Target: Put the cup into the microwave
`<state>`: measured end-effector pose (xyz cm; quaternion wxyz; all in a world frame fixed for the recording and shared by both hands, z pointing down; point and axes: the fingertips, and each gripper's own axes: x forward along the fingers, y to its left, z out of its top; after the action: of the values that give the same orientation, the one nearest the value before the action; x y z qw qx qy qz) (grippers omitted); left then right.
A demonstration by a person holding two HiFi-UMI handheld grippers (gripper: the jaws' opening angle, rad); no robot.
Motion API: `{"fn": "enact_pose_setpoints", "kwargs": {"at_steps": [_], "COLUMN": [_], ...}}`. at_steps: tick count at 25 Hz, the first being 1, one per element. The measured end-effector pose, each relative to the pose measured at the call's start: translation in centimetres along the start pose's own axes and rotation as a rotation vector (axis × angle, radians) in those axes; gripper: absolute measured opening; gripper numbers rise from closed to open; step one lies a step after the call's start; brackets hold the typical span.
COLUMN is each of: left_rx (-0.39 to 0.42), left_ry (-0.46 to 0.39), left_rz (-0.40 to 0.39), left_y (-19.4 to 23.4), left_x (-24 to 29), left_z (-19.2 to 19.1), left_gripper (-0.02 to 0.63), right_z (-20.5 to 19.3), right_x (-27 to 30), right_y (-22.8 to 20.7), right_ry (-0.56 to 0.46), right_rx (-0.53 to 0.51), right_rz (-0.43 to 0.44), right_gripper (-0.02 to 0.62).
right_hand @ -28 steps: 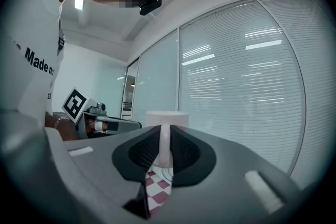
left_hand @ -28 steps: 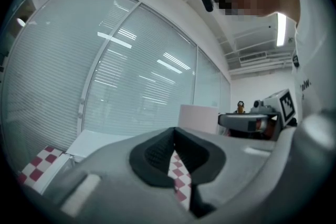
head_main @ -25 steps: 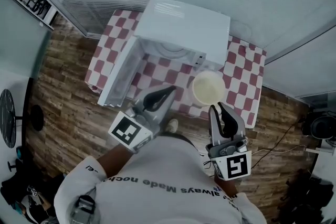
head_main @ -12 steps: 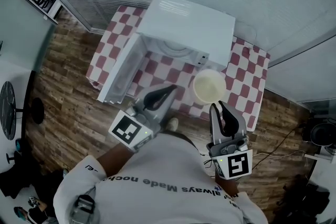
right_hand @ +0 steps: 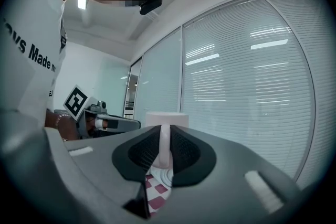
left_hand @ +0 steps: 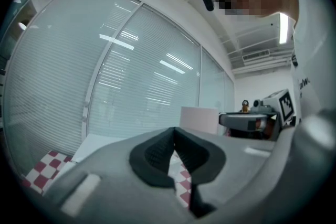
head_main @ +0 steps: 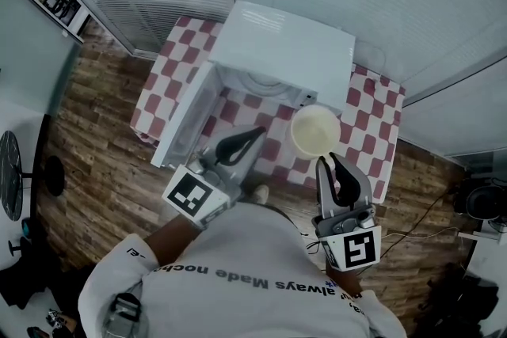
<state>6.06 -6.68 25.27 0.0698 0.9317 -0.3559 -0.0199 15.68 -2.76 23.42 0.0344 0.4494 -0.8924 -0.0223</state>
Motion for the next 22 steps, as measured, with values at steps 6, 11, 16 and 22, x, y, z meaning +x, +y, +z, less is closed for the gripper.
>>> {"fn": "enact_pose_setpoints", "kwargs": {"at_steps": [6, 11, 16, 22], "left_rx": [0.007, 0.017, 0.015, -0.005], "left_ry": [0.019, 0.002, 0.003, 0.017], "left_rz": [-0.015, -0.031, -0.049, -0.060], "left_y": [3.1, 5.3, 6.7, 7.8], "left_x": [-0.2, -0.4, -0.4, -0.1], "left_z": [0.6, 1.9, 1.9, 0.7], "left_gripper": [0.005, 0.005, 0.005, 0.005], "right_z": [0.8, 1.5, 1.4, 0.2], "right_x": [2.9, 4.7, 6.1, 6.8], "right_y": [0.3, 0.8, 1.0, 1.1], "right_ry": [-0.007, -0.016, -0.012, 0.009], "right_rx": [0.001, -0.004, -0.004, 0.010], "right_rz": [-0.023, -0.039, -0.056, -0.070], "right_gripper": [0.046, 0.046, 0.046, 0.046]}}
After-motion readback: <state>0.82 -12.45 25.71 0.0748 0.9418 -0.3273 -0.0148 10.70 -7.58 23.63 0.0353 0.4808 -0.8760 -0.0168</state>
